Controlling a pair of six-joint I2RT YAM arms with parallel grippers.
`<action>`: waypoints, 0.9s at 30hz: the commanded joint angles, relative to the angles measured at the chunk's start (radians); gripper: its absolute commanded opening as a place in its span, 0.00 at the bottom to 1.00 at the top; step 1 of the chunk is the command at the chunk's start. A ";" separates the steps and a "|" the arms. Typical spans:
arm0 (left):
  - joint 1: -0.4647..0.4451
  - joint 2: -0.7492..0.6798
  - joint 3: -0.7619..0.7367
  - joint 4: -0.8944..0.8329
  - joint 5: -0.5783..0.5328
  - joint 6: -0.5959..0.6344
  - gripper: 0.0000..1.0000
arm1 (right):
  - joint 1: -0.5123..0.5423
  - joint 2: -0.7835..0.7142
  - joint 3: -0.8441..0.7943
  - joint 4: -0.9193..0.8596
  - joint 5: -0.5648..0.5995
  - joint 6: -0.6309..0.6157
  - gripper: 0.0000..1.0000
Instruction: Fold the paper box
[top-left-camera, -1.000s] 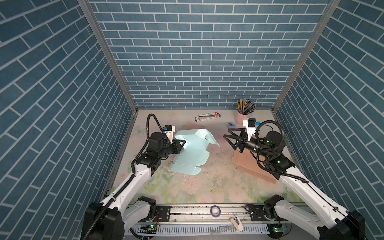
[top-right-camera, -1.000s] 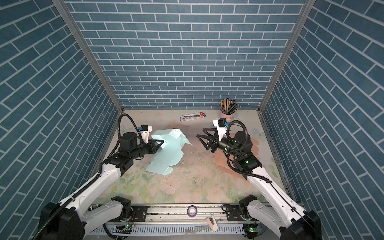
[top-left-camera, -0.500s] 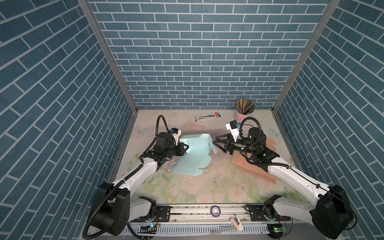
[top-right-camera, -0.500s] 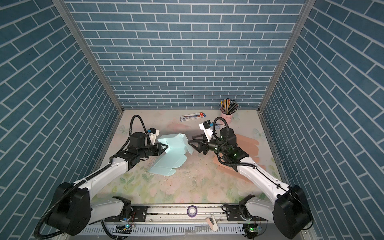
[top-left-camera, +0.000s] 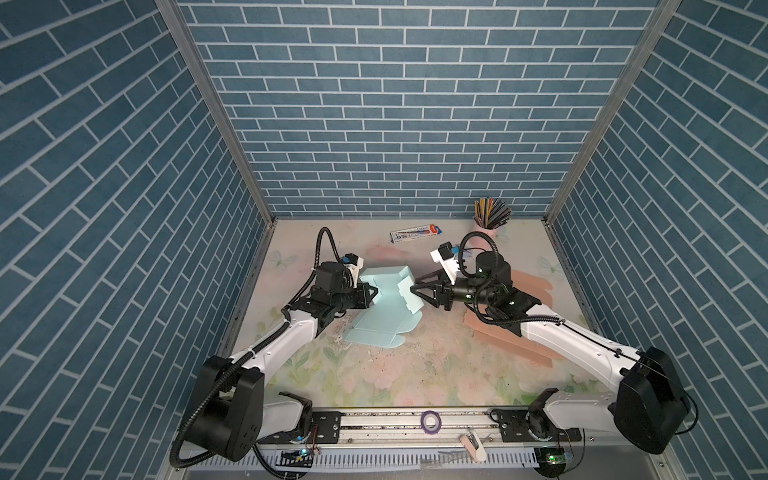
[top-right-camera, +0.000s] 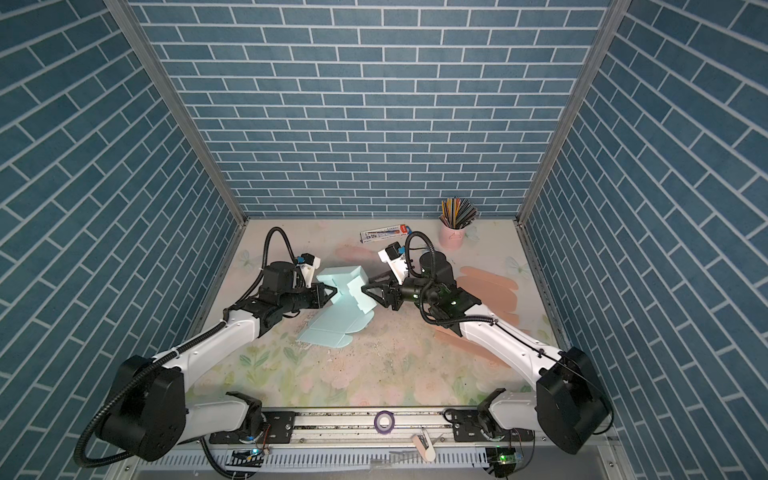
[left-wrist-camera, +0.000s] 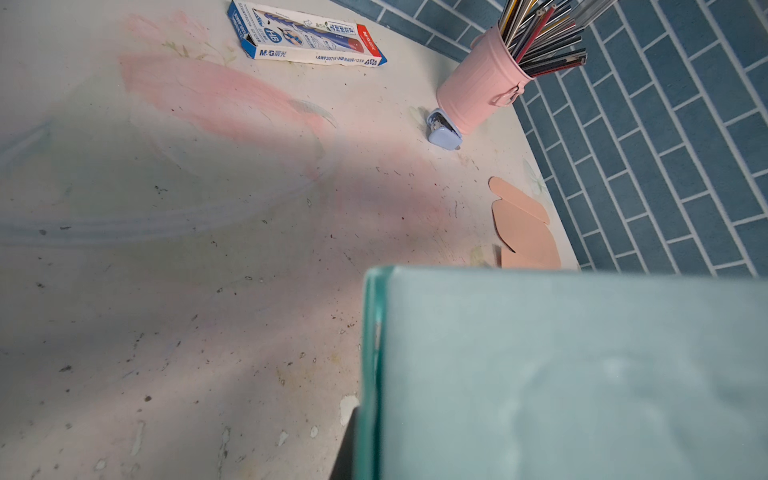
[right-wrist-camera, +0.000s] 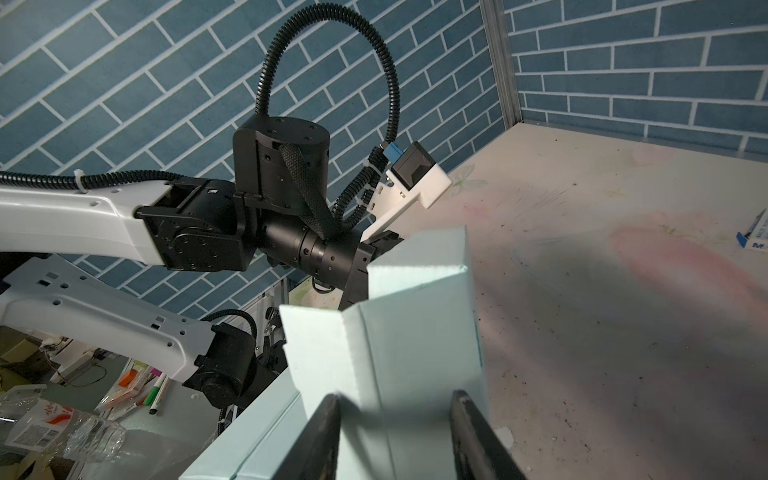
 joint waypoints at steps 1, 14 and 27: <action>-0.008 0.014 0.026 -0.010 -0.043 0.018 0.04 | 0.031 0.026 0.020 0.006 0.022 -0.032 0.43; -0.073 0.016 0.038 -0.062 -0.204 0.025 0.03 | 0.093 0.096 0.089 -0.137 0.300 -0.060 0.40; -0.168 0.005 0.044 -0.075 -0.380 -0.052 0.01 | 0.180 0.179 0.180 -0.317 0.565 -0.090 0.36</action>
